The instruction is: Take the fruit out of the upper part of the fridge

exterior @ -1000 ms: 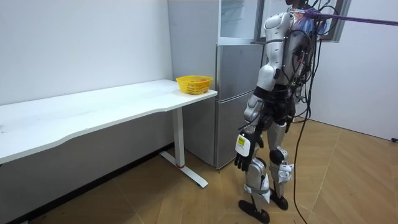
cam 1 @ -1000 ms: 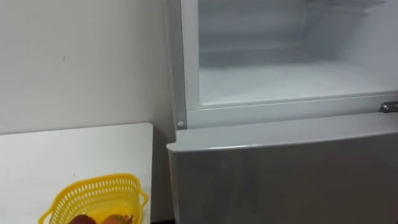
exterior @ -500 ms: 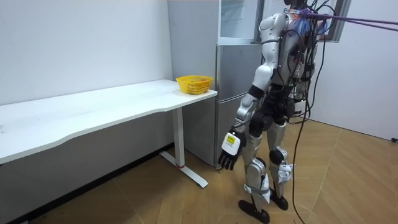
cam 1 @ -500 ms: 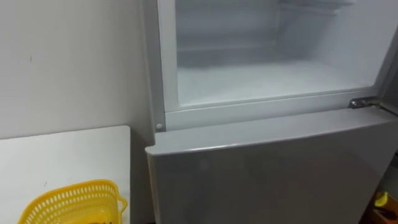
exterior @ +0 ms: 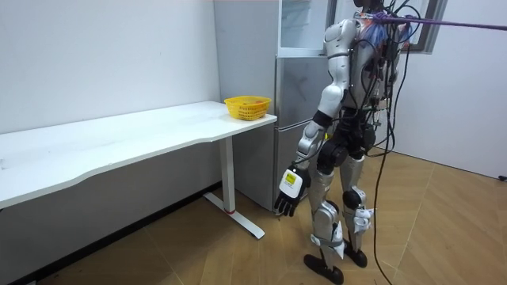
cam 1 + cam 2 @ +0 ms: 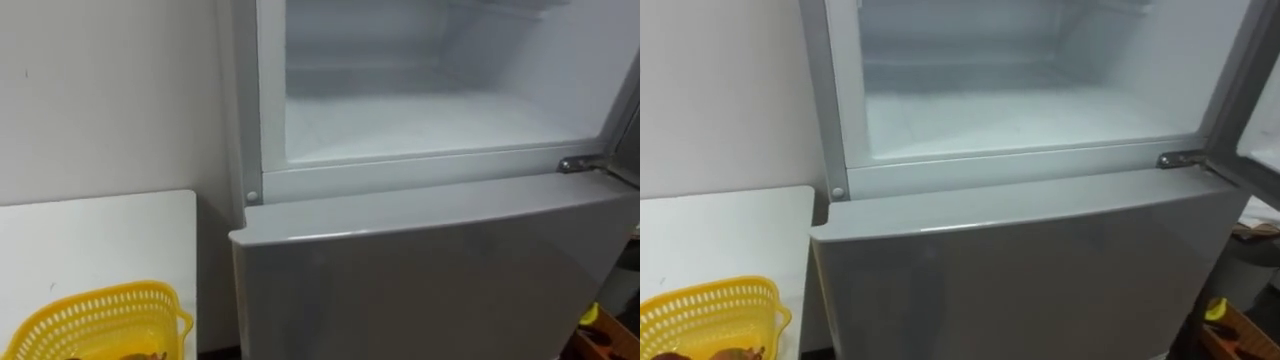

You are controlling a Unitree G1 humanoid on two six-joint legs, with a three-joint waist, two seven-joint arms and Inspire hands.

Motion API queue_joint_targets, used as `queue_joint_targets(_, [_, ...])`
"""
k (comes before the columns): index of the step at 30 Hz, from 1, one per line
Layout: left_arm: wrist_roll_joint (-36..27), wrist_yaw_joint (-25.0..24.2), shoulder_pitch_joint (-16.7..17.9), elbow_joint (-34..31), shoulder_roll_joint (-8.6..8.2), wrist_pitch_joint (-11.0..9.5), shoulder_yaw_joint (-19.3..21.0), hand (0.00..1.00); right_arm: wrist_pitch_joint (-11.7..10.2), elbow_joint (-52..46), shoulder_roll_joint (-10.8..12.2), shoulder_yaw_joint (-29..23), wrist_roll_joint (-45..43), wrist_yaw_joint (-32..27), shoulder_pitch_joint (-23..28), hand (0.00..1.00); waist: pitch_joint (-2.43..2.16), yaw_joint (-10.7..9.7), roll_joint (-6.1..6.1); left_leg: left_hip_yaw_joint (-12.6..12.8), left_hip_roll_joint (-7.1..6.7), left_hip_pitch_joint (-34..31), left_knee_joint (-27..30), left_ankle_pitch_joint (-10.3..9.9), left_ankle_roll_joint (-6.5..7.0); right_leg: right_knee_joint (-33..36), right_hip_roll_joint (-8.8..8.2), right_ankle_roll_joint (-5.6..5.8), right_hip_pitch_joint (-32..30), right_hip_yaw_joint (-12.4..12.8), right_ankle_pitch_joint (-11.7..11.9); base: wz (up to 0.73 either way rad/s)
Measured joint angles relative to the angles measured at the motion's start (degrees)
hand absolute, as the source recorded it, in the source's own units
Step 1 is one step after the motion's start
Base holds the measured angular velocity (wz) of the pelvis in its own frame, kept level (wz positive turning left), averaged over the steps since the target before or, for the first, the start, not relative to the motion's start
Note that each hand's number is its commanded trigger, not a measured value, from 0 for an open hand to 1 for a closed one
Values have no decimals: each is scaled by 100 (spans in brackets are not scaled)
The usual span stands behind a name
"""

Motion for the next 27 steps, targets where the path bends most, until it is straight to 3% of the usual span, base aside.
queue_joint_targets(4, [0, 3, 1, -1, 16, 1, -9, 0, -98, -94, -422, 1, -300, -143, -347, 0, -3, -73, 5, -18, 8, -61, -2, 7, -1, 27, 6, -10, -68, -8, 12, 1])
queue_joint_targets(6, [-4, 2, 6, -1, 16, 3, -13, 0, -122, -236, -519, -1, -434, -193, -407, 0, -3, -89, 4, -18, 13, -76, -1, 10, -4, 29, 9, -14, -79, -9, 14, 2])
queue_joint_targets(11, [-4, 6, -13, -18, 14, 5, -34, 0, -155, -926, -520, 12, -633, -265, -472, 0, -8, -148, 2, -8, 26, -107, 2, 16, -10, 45, 18, -26, -132, 6, 23, -3])
queue_joint_targets(18, [-133, -77, -10, -17, 23, -24, -430, 0, -147, -1205, -656, 350, -779, -200, -847, 0, -29, -176, 38, 5, 29, -114, -1, 47, 4, 116, 6, -34, -165, 13, 35, -2])
queue_joint_targets(27, [-225, -243, 63, -13, 27, -35, -441, 0, -48, -2050, -654, 1111, -1127, 766, -844, 0, -27, -84, 61, 117, 112, -93, 6, 83, -4, 182, -1, -54, -183, 65, 46, -2])
